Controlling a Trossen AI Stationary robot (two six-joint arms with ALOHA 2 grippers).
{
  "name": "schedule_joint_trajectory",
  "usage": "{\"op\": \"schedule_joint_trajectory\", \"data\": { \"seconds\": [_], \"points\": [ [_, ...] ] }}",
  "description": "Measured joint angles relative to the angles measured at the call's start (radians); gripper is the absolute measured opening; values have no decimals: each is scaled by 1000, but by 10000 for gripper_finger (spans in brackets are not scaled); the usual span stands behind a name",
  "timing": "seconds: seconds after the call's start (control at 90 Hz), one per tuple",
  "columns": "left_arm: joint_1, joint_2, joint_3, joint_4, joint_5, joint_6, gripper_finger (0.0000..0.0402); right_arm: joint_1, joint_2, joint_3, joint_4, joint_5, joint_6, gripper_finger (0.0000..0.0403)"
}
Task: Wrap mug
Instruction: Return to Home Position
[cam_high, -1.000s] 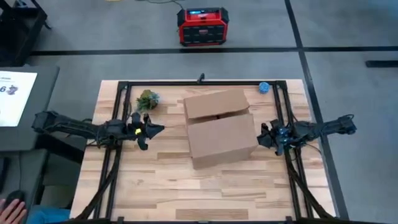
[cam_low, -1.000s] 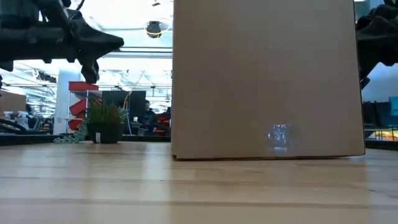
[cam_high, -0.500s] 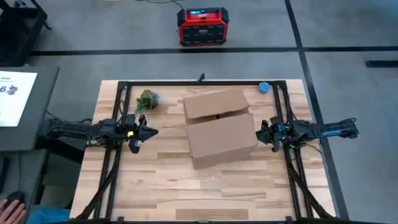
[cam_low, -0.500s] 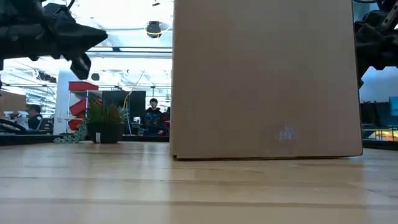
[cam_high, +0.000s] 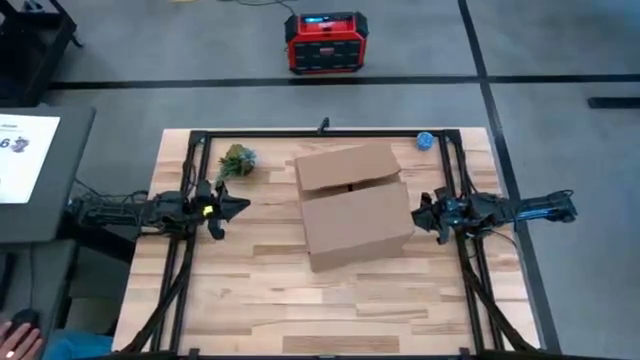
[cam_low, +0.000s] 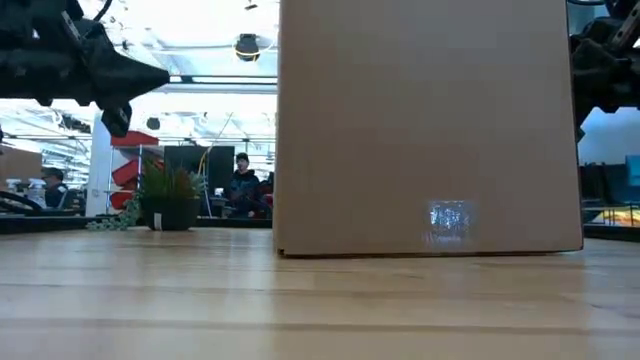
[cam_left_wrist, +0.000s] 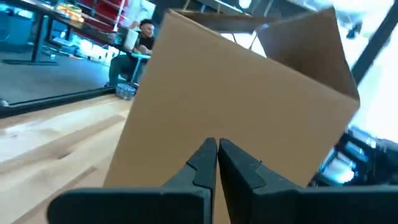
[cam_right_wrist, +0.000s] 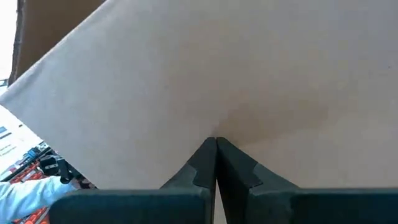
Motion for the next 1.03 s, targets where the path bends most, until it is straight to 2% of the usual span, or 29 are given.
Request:
{"op": "schedule_joint_trajectory", "data": {
  "seconds": [0.156, 1.033],
  "points": [
    [0, 8, -1, -2, 8, -77, 0, 0, 0, 0, 0, 0, 0, 0],
    [0, 8, -1, -6, 12, -80, 0, 0, 0, -1, 0, -1, 1, 0]
  ]
}}
